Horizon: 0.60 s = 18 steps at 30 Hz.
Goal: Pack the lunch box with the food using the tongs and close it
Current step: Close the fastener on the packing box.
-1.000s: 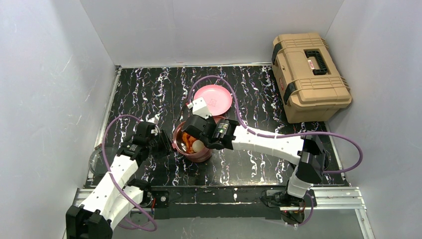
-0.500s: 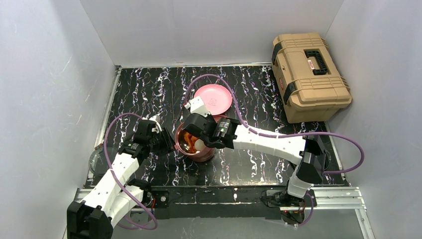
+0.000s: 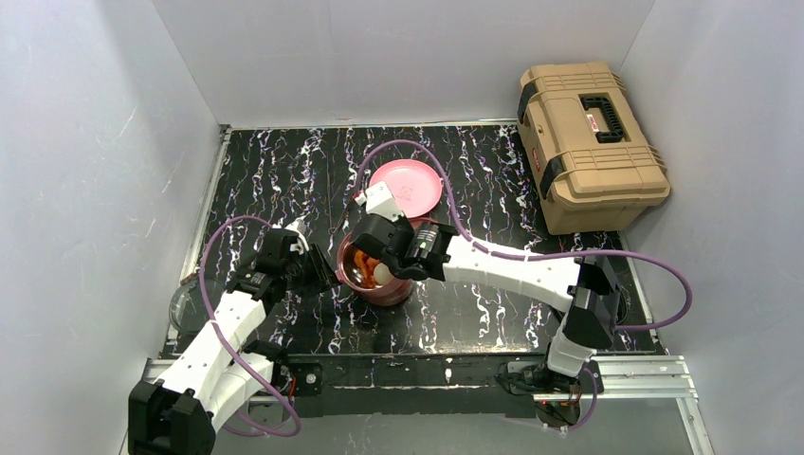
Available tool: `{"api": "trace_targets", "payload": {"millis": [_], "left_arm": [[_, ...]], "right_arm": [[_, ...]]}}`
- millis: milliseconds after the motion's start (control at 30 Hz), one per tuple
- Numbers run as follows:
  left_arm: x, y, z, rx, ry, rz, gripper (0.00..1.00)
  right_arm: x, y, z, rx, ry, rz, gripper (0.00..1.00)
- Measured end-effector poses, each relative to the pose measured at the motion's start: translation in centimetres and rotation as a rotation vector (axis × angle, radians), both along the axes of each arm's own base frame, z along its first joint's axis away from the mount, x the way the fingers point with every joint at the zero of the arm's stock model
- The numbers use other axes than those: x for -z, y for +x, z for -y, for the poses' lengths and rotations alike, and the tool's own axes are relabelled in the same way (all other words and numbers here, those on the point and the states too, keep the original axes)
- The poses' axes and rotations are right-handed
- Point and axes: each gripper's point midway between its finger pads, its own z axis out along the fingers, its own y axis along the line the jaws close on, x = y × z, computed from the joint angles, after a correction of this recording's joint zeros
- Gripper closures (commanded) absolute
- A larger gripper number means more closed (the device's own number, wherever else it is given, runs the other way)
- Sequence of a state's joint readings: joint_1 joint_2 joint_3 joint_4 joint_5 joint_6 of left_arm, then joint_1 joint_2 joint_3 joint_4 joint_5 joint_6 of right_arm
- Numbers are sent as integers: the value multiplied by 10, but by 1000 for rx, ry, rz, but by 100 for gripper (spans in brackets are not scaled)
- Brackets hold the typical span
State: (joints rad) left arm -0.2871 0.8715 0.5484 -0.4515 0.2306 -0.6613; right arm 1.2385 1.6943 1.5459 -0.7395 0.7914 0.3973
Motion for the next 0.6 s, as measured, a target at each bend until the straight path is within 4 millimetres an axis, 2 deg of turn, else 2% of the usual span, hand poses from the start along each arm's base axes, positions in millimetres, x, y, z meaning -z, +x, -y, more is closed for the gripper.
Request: {"api": "trace_targets", "payload": {"millis": [267, 600], "left_arm": [[-2, -2, 4, 22, -17, 1, 64], [-10, 2, 15, 58, -73, 27, 64]], "right_arm": [[23, 13, 10, 31, 82, -75, 99], [21, 18, 16, 38, 119, -86, 99]]}}
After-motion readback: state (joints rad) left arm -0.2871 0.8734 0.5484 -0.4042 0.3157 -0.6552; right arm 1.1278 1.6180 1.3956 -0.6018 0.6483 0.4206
